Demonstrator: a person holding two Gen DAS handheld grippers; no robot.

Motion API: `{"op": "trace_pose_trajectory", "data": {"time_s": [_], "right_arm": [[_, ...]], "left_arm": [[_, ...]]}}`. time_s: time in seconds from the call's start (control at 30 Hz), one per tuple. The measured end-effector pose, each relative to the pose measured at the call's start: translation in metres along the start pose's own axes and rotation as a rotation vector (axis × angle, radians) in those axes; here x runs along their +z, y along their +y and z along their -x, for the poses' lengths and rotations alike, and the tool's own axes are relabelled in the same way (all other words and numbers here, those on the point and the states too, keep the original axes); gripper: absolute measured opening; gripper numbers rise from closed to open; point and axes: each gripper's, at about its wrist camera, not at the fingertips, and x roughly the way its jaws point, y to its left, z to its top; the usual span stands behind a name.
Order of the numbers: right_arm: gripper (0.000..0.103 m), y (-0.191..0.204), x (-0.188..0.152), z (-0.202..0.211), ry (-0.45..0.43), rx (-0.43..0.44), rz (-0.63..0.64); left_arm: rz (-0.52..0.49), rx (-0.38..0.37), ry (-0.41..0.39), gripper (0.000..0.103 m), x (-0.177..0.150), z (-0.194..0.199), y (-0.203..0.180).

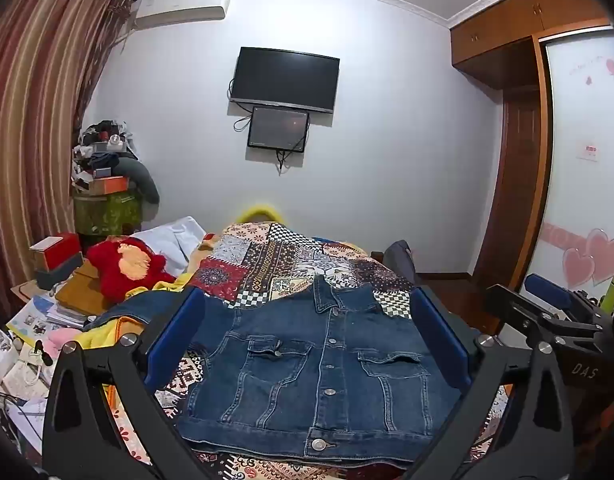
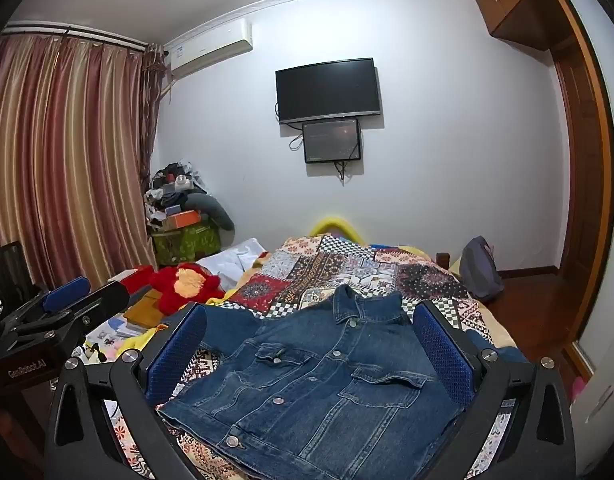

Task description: Fold large clothes

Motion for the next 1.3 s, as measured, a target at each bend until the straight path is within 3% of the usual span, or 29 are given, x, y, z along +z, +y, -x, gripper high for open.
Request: {"op": "trace_pose_trajectory", "data": {"time_s": [1.3], "right_arm": [[0.103,-0.001,0.000,-0.002,0.004,-0.001,-0.006]], "left_arm": [[0.010,-0.001,0.018,0.103,-0.011,-0.012,0.003]]}}
